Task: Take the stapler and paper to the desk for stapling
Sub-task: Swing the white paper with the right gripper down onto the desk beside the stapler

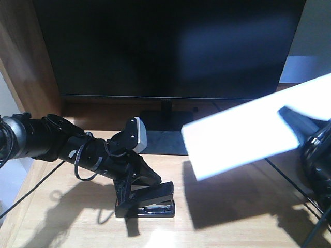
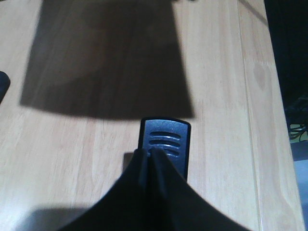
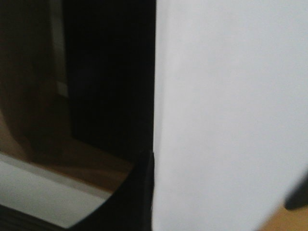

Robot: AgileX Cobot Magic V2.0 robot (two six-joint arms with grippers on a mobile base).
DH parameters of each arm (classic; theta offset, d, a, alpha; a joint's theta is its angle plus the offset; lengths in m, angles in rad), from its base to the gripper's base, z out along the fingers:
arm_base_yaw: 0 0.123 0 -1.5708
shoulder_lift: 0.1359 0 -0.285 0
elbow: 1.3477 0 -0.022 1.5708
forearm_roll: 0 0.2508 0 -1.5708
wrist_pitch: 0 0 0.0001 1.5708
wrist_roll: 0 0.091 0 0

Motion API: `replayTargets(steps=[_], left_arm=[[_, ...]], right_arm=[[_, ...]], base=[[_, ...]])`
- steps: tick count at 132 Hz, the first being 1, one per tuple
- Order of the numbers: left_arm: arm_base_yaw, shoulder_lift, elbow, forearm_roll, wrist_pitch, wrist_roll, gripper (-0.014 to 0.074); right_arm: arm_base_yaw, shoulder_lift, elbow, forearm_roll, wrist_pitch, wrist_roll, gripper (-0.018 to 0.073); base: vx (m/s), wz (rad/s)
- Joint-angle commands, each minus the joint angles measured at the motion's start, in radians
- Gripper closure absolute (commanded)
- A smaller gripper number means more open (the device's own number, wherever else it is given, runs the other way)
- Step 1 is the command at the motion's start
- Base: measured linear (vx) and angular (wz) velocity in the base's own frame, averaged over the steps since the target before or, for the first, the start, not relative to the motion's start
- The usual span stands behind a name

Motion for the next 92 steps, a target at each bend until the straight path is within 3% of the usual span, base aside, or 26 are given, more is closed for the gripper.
replayTargets(steps=[1, 41, 92], left_arm=[[-0.005, -0.046, -0.024, -0.052, 0.042, 0.0, 0.0603], [-0.005, -0.046, -0.024, -0.052, 0.042, 0.0, 0.0603], [-0.005, -0.046, -0.024, -0.052, 0.042, 0.0, 0.0603]], right_arm=[[-0.039, 0.023, -0.03, -0.158, -0.192, 0.008, 0.0562], [-0.037, 0.124, -0.03, -0.494, -0.191, -0.045, 0.0562], [-0.037, 0.134, -0.03, -0.696, -0.19, -0.038, 0.0562]], base=[[0.0, 0.0], [0.0, 0.0], [0.0, 0.0]])
